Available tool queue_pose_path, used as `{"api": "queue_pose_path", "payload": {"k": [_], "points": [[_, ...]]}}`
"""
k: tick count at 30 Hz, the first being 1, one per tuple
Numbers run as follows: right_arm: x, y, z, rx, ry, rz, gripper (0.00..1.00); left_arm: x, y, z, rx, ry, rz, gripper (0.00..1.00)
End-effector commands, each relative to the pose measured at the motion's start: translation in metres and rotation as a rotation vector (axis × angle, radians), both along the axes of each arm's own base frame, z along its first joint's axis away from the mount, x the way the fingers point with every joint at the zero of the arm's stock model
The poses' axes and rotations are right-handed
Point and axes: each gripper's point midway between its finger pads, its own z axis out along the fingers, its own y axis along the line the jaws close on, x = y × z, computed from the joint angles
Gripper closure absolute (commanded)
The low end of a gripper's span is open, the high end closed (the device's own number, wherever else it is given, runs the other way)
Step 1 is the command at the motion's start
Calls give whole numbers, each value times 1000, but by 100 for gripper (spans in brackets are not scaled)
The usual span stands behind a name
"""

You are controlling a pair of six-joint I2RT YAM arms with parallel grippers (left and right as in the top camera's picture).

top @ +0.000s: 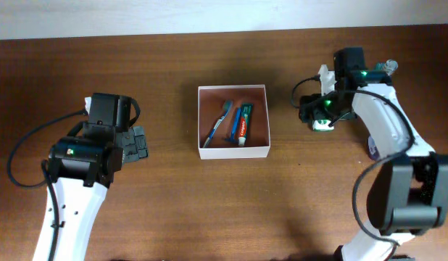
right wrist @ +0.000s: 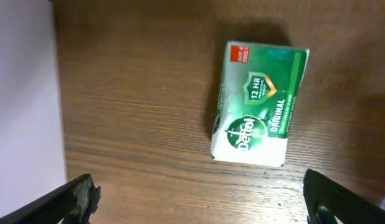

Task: Pack container
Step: 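Move the right gripper over the green Dettol soap box, then lower the right gripper and close it on the soap box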

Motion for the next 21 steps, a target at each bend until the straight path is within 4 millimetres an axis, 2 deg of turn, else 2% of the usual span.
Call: {"api": "queue_pose_path", "payload": {"k": [1,6,14,21], "points": [[8,-3,-11,-22,12,-24,2,0,3,-1,6,3,18,1],[17,-8,-24,-27,5,-34,2,0,3,-1,6,3,18,1],[16,-33,-40,-56,39,-86,2,0,3,-1,6,3,18,1],[22,-28,-44,-13,22,-65,2,0,3,-1,6,3,18,1]]}}
